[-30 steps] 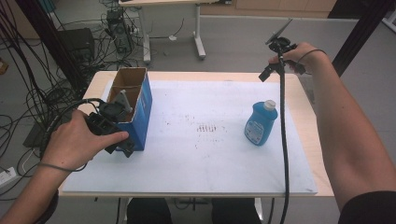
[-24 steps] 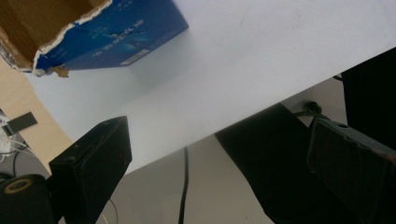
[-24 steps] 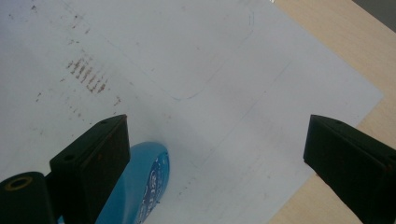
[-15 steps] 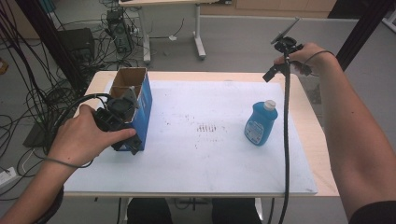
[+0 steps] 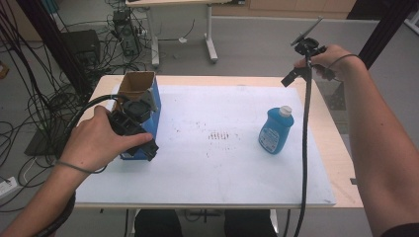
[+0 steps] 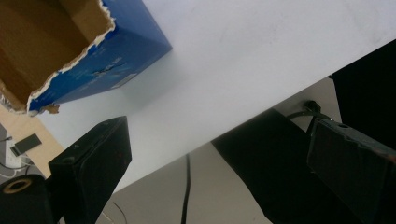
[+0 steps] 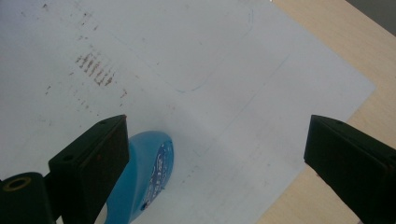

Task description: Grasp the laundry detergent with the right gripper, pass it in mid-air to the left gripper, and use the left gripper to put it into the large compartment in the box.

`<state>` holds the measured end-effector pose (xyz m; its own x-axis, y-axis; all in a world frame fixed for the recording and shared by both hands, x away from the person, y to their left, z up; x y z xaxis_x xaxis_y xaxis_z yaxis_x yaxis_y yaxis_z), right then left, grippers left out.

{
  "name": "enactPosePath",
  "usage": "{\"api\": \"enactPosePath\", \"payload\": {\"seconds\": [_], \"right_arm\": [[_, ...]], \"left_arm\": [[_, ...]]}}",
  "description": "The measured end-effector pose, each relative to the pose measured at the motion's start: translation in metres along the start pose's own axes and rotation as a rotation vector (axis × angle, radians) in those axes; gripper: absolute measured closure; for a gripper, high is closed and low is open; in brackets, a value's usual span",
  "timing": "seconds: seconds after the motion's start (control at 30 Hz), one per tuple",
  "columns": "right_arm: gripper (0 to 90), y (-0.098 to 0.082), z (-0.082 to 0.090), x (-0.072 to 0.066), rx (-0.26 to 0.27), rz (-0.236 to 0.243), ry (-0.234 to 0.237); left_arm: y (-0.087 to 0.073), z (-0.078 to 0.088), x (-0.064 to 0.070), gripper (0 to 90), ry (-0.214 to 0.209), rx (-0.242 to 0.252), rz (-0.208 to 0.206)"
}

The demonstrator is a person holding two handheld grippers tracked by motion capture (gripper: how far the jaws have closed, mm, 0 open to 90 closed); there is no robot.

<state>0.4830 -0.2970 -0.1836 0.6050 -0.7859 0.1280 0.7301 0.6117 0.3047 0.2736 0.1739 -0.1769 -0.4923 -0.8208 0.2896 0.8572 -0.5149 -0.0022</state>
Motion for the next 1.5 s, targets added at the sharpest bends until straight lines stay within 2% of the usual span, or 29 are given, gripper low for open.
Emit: {"api": "enactPosePath", "payload": {"seconds": [0.27, 0.33, 0.7, 1.13, 1.33, 1.5], "right_arm": [[6.6, -0.006, 0.009, -0.003, 0.016, 0.006, 0.006], [6.5, -0.008, 0.012, -0.004, 0.017, 0.009, 0.008], [6.3, -0.014, 0.021, -0.009, 0.012, 0.018, 0.0], [6.2, -0.036, 0.034, -0.014, 0.041, 0.018, 0.011], [6.2, -0.046, 0.037, -0.016, 0.032, 0.023, 0.001], [6.2, -0.05, 0.039, -0.017, 0.028, 0.02, -0.003]], "left_arm": [[0.013, -0.002, 0.008, 6.7, -0.001, 0.0, -0.03], [0.018, -0.001, 0.012, 6.7, -0.006, -0.004, -0.048], [0.03, -0.003, 0.024, 6.7, -0.009, -0.002, -0.081], [0.048, -0.004, 0.036, 6.7, -0.017, 0.015, -0.121], [0.058, -0.007, 0.038, 6.6, -0.024, 0.011, -0.146], [0.064, -0.008, 0.034, 6.8, -0.028, 0.011, -0.144]]}}
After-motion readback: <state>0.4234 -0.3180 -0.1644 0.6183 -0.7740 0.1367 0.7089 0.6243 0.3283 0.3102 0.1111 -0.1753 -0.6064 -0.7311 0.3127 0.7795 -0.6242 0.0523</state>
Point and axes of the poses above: each handheld gripper's, and its own axes: z roughly backward along the jaws, y roughly out of its top, x roughly to its right, the point moved 6 cm from there along -z, roughly forward along the jaws, and after that the axes turned 15 degrees about -y, right-handed, at the moved point
